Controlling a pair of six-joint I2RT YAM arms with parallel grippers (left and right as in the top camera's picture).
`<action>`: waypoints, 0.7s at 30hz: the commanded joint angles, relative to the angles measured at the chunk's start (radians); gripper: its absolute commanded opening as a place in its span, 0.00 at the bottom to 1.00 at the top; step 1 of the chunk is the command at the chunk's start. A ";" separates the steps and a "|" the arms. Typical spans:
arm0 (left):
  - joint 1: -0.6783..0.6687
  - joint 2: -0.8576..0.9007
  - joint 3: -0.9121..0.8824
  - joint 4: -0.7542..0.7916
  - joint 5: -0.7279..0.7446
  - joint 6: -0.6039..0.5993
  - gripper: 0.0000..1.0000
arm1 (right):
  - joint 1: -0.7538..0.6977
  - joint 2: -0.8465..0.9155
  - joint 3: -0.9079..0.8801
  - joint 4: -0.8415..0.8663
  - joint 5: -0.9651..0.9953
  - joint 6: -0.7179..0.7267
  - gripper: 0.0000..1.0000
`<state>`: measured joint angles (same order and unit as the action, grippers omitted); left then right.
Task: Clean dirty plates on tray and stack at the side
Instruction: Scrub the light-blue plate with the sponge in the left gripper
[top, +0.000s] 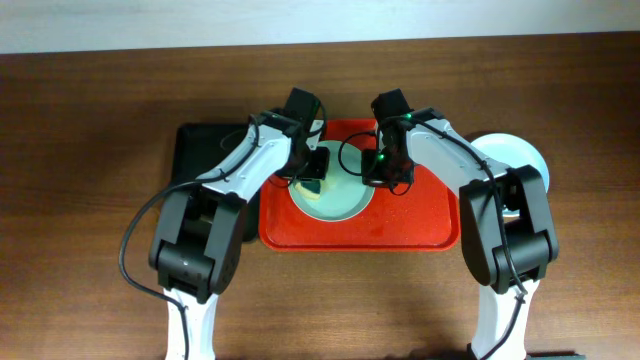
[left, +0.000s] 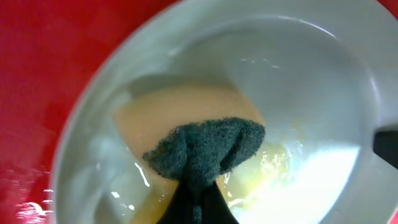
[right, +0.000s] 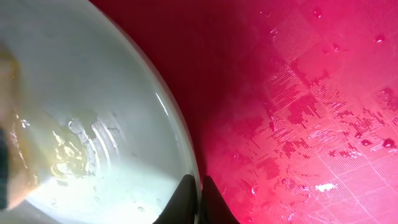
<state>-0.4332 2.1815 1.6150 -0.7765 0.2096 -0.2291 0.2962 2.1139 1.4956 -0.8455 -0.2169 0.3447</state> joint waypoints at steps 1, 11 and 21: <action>-0.052 0.013 -0.038 -0.019 0.154 -0.017 0.00 | 0.011 0.020 -0.035 -0.013 0.045 0.004 0.05; -0.034 -0.043 0.020 -0.057 0.136 -0.013 0.00 | 0.011 0.020 -0.035 -0.013 0.045 0.004 0.05; -0.035 -0.131 0.033 -0.088 -0.214 -0.018 0.00 | 0.011 0.020 -0.035 -0.014 0.041 0.005 0.05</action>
<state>-0.4656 2.0525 1.6360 -0.8642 0.0738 -0.2329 0.2962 2.1139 1.4956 -0.8482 -0.2138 0.3447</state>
